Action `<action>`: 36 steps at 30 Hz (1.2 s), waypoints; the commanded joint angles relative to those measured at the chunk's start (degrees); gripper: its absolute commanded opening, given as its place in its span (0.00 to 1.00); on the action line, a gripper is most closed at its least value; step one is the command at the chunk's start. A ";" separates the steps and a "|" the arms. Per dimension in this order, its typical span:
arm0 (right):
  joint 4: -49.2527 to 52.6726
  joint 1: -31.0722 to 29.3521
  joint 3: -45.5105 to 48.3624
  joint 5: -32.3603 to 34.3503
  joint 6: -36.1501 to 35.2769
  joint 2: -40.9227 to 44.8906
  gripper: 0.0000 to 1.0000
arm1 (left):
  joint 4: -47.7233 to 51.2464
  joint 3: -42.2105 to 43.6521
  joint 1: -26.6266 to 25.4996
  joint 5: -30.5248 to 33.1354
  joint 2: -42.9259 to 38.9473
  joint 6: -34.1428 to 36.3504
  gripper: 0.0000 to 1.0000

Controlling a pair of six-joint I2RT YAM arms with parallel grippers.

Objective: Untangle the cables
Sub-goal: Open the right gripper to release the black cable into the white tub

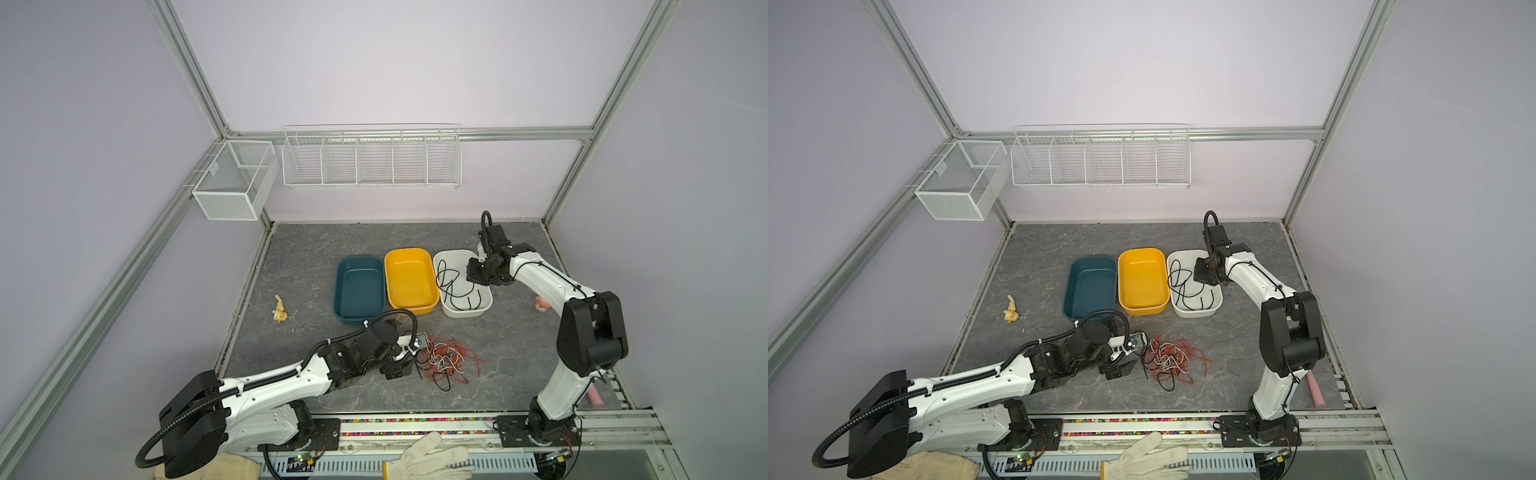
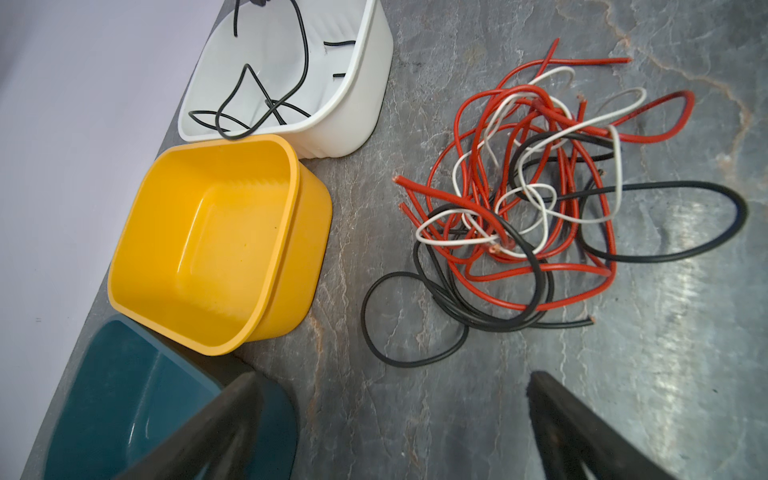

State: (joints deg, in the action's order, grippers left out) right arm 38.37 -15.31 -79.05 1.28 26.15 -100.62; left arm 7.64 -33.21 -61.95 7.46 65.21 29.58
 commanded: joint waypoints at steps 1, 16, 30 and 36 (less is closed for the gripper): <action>1.38 0.72 0.09 3.11 0.42 3.83 0.07 | 0.50 -1.68 -0.36 -0.56 -0.01 0.37 0.99; 2.44 -3.06 -2.41 5.84 -0.97 -4.20 0.07 | 0.62 -1.51 -0.44 -0.35 0.11 0.38 0.99; 7.95 -4.28 -5.37 1.09 -2.55 -7.65 0.11 | 0.62 -1.55 -0.45 -0.02 0.45 0.54 0.99; 9.54 -4.46 -5.80 -0.30 -3.41 -5.79 0.18 | 0.53 -1.29 -0.45 0.09 0.48 0.45 0.99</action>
State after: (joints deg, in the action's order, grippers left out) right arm 45.04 -19.35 -83.40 2.50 23.92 -107.85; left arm 7.84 -33.21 -62.17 7.66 65.36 29.61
